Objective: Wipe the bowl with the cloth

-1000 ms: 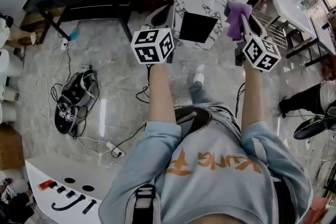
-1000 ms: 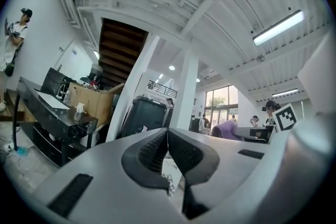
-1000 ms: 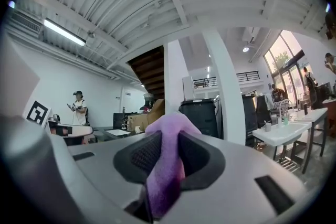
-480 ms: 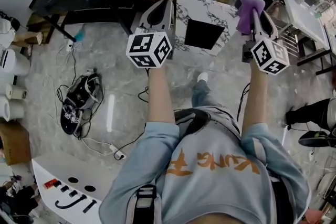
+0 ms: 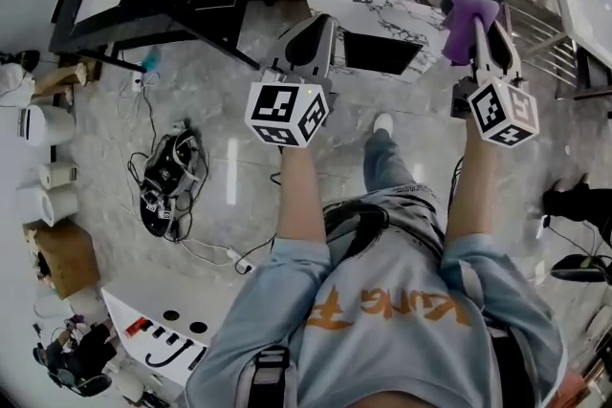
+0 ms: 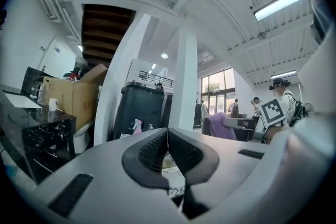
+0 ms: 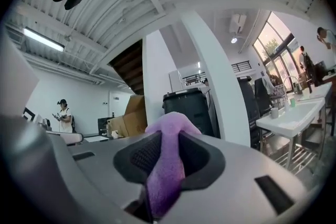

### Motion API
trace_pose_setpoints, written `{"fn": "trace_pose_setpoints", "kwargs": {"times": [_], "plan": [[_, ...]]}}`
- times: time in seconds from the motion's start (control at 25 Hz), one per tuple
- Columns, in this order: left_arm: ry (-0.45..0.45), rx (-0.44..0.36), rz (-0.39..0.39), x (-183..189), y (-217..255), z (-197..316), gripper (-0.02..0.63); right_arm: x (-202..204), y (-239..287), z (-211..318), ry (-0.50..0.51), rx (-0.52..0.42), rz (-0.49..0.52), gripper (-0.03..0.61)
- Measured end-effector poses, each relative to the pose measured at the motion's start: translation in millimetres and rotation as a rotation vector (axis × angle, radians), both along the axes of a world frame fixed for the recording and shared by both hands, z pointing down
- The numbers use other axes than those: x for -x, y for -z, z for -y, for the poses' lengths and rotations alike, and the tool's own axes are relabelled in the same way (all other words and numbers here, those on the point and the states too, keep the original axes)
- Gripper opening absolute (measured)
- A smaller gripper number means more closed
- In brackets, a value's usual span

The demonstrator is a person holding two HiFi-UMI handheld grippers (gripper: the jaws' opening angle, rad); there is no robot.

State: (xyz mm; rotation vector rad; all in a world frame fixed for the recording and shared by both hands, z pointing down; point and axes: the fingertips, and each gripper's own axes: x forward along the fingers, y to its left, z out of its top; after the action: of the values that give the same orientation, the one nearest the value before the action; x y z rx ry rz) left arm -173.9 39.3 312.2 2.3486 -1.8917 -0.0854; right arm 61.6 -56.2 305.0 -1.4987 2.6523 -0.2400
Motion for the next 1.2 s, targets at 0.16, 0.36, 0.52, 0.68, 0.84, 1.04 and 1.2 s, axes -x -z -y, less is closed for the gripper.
{"fn": "trace_pose_setpoints", "kwargs": {"times": [0.16,0.36,0.52,0.68,0.84,1.04,1.2], "plan": [[-0.027,0.049,0.014,-14.8,-16.5,68.7,0.023,-4.5,-24.2,67.7,-0.01,0.051,0.016,0.104],[-0.074,0.099,0.048,-32.7,-27.5,138.4,0.023,-6.4,-33.2,135.0,-0.007,0.077,0.039,0.104],[-0.103,0.113,0.077,-43.2,-22.9,184.2,0.023,-14.3,-31.4,174.4,-0.011,0.079,0.055,0.104],[-0.169,0.115,0.138,-61.9,-14.1,219.5,0.023,-29.8,-29.1,211.3,-0.054,0.09,0.091,0.104],[-0.217,0.149,0.203,-72.0,-20.8,242.2,0.023,-25.8,-33.8,228.4,-0.051,0.104,0.101,0.104],[-0.263,0.188,0.238,-71.9,-43.3,268.8,0.023,-23.9,-49.7,239.8,-0.074,0.127,0.072,0.104],[-0.284,0.29,0.304,-69.2,-80.4,304.1,0.023,-36.5,-55.2,256.3,-0.144,0.129,-0.038,0.104]]}}
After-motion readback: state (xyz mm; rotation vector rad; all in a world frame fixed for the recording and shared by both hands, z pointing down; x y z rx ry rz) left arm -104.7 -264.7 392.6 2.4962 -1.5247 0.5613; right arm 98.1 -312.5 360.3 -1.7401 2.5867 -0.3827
